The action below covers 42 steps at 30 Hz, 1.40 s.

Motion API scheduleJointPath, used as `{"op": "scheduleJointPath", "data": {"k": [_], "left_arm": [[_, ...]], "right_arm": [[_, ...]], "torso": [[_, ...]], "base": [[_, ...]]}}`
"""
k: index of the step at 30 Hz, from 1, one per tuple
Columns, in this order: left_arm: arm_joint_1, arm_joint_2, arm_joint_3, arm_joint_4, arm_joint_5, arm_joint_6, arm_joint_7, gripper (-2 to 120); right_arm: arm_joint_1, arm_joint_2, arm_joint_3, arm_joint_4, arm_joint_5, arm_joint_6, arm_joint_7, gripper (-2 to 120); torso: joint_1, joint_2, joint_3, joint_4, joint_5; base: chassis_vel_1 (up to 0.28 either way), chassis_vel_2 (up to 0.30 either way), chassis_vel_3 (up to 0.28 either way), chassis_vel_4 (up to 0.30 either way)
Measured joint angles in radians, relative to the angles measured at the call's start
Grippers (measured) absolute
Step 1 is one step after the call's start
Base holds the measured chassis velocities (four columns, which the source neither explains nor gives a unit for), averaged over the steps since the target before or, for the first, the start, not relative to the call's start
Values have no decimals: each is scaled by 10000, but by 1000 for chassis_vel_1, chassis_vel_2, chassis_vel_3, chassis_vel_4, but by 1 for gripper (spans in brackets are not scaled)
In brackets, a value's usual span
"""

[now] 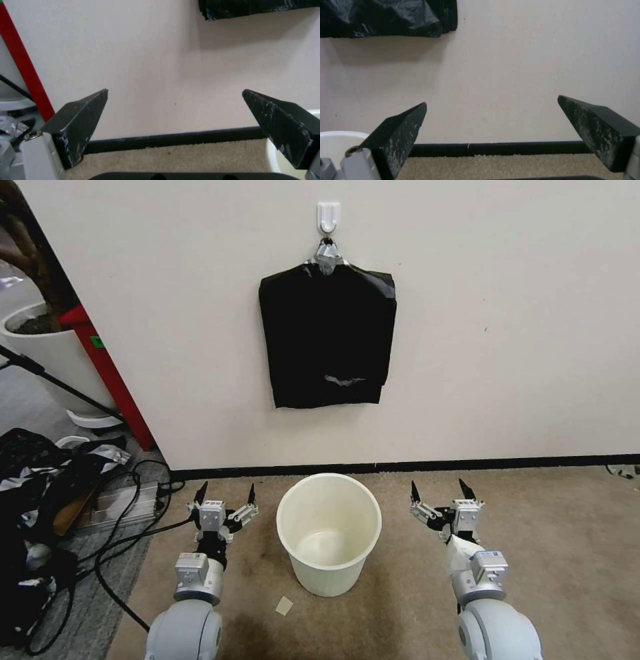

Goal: Place a trash bag onto the trash bin.

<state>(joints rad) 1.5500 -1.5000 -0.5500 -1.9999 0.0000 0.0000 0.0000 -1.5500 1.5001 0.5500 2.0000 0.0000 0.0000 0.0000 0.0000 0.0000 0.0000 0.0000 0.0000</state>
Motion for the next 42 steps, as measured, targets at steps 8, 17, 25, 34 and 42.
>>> {"op": "scheduleJointPath", "data": {"k": [8,17,25,34,42], "left_arm": [[0,0,0,0,0,0,0,100],[-144,66,255,64,-377,-207,-279,100],[-919,399,1563,363,-1990,-1537,-1312,100],[-1091,580,1773,498,-1948,-2085,-1056,100],[-981,567,1702,473,-1325,-2146,-1097,100]], "right_arm": [[0,0,0,0,0,0,0,100],[-76,-68,-3,101,85,134,307,100],[-411,-460,10,609,287,1168,1749,100],[-612,-851,109,671,-394,2775,2785,100],[-598,-861,-2,390,-609,2855,2492,100]], "torso": [[0,0,0,0,0],[0,0,1,6,4],[0,0,0,2,-4],[1,-1,1,1,2],[1,0,0,0,0]], "base": [[0,0,0,0],[0,0,0,0],[0,0,0,0],[0,0,0,0],[0,0,0,0]]}}
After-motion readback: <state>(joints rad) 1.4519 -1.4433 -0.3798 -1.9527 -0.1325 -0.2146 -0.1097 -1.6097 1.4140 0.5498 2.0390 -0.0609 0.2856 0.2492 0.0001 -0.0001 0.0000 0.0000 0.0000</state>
